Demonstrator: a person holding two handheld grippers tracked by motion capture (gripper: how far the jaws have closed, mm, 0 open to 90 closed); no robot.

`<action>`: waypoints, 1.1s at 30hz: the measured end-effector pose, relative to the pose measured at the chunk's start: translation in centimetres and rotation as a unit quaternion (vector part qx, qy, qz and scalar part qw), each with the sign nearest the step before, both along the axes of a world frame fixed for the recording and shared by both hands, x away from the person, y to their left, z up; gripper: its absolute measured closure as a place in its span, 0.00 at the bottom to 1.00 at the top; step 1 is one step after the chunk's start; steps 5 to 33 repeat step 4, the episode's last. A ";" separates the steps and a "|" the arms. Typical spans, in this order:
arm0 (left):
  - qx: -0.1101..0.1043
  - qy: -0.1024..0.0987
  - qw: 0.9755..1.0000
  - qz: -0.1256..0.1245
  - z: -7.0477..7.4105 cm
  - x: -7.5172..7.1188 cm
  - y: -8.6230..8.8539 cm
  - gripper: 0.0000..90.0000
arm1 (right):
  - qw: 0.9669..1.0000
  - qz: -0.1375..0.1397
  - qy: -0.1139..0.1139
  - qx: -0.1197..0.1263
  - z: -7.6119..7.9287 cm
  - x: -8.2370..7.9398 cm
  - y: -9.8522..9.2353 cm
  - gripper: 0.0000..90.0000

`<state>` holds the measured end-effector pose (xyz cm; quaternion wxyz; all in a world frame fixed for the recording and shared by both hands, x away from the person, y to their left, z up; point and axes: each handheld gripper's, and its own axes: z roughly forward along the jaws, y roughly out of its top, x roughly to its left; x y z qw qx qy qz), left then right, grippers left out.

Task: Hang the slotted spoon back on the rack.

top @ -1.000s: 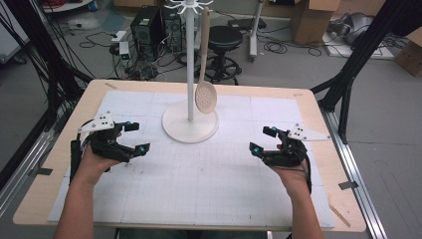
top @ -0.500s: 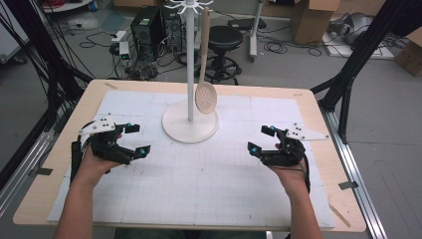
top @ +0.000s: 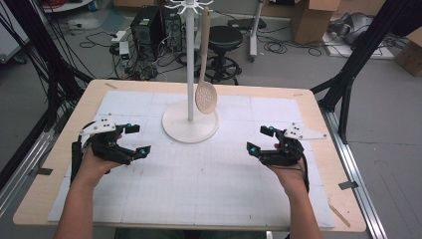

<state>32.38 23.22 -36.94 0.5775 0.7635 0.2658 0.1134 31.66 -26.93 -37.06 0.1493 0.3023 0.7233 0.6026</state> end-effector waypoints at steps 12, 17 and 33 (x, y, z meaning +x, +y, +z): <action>0.001 0.002 1.000 0.003 0.0 0.0 0.0 0.08 | 1.000 -0.001 0.004 -0.003 -0.1 0.0 0.0 0.14; 0.001 0.002 1.000 0.003 0.0 0.0 0.0 0.08 | 1.000 -0.001 0.004 -0.003 -0.1 0.0 0.0 0.14; 0.001 0.002 1.000 0.003 0.0 0.0 0.0 0.08 | 1.000 -0.001 0.004 -0.003 -0.1 0.0 0.0 0.14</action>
